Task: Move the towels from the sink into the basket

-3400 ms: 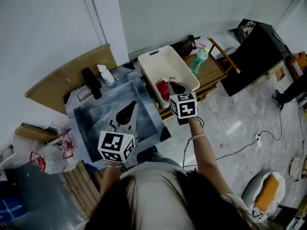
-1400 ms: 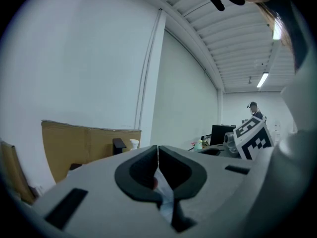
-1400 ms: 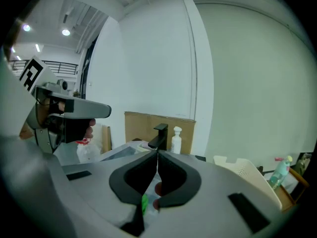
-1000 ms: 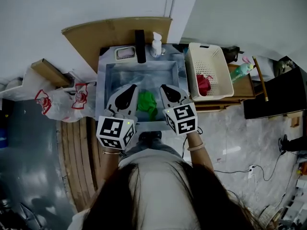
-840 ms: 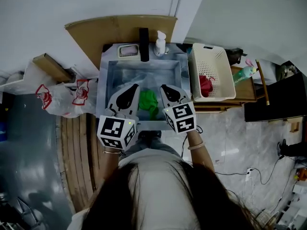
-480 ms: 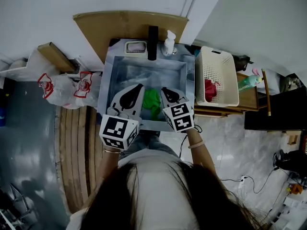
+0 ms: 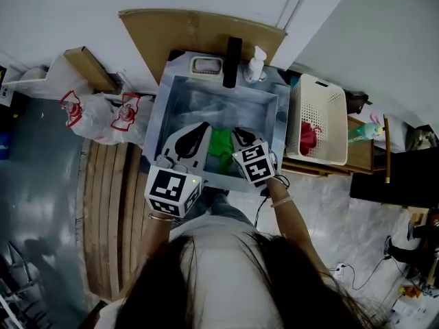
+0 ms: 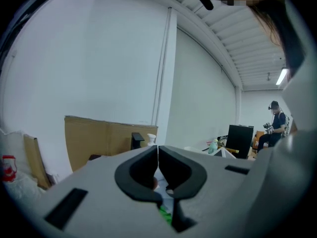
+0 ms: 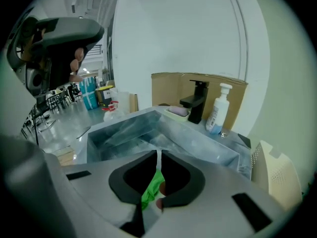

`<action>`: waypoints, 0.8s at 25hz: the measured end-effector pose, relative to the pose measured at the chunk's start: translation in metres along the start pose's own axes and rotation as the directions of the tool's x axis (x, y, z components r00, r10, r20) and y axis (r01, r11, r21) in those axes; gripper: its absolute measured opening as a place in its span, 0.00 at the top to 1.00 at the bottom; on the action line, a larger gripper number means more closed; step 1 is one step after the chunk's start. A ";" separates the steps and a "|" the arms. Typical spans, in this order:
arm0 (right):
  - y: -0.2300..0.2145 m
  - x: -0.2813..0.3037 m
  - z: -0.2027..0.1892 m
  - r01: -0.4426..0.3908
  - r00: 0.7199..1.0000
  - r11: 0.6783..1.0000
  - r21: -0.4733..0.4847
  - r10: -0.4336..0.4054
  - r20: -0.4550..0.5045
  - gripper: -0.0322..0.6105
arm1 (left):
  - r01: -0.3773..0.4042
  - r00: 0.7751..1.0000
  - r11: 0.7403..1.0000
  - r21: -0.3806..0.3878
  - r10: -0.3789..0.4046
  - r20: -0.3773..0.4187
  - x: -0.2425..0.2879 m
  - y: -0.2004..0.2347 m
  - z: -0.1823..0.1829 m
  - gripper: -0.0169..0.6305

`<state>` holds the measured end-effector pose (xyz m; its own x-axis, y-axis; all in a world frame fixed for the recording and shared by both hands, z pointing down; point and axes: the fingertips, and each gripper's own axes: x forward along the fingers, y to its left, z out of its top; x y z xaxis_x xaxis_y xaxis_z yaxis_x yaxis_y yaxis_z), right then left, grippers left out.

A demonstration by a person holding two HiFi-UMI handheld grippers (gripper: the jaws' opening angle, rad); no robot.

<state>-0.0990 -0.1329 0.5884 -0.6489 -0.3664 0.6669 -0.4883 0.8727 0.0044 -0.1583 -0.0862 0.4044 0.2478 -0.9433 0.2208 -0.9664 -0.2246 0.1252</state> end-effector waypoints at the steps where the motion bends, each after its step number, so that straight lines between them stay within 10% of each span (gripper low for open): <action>1: 0.001 0.003 -0.002 -0.011 1.000 1.000 -0.001 0.011 -0.013 0.90 | -0.005 1.000 1.000 -0.001 0.005 -0.001 0.000 0.001 0.000 0.96; 20: 0.028 0.069 -0.069 -0.145 0.962 0.987 -0.070 0.123 -0.245 0.69 | -0.064 0.998 0.998 -0.019 0.064 -0.023 -0.008 0.011 -0.009 0.96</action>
<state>-0.1168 -0.1114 0.6862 -0.5413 -0.1656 0.8244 -0.3472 0.9369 -0.0398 -0.1705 -0.0789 0.4126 0.1874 -0.9497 0.2509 -0.9788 -0.1590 0.1292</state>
